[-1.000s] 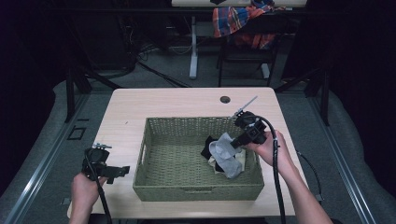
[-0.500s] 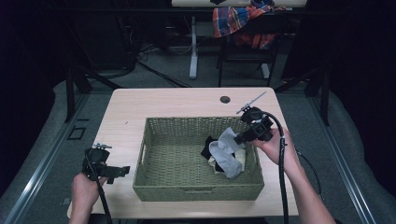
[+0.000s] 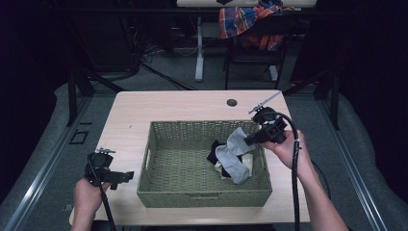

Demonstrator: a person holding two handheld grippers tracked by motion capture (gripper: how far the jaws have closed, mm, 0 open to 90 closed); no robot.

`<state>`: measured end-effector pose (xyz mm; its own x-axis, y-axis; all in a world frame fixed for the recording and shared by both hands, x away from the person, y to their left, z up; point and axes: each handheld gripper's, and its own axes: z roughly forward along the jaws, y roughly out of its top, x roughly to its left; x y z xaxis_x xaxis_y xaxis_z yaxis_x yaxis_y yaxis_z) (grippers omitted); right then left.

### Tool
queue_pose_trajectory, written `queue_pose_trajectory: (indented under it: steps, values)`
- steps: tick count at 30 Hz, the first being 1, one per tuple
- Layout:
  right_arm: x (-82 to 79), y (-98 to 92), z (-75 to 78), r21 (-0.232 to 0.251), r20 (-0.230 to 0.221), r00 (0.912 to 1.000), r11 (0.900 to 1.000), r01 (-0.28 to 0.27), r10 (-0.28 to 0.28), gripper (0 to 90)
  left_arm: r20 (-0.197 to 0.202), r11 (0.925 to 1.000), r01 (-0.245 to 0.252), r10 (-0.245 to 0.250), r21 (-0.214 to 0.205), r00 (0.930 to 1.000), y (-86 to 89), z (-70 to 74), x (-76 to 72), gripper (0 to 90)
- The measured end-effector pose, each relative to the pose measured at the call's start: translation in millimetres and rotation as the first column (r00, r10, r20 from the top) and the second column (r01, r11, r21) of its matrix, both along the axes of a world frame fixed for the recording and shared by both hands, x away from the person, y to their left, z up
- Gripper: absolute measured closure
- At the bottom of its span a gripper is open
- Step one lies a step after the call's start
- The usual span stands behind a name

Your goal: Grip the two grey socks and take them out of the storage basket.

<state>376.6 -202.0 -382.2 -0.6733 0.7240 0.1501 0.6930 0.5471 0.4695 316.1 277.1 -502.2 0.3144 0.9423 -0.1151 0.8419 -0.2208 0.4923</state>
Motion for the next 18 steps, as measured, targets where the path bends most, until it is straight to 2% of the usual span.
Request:
queue_pose_trajectory:
  steps: [6,13,18]
  values:
    - [-2.0,-4.9,6.8,-0.009,0.012,0.9999,0.9999,-0.006,0.006,85.9,-0.003,1.0000,0.002,-0.002,0.001,1.0000,-0.1,0.2,0.0,0.4]
    - [-5.1,-12.3,14.4,0.016,0.039,0.9990,0.9997,0.020,-0.021,85.9,-0.008,1.0000,0.004,-0.004,0.003,1.0000,-0.2,0.3,0.0,0.5]
    - [-6.4,-19.9,19.7,0.014,0.049,0.9981,0.9993,0.036,-0.036,85.9,-0.006,1.0000,0.003,-0.003,0.003,1.0000,-0.3,0.2,-0.1,0.6]
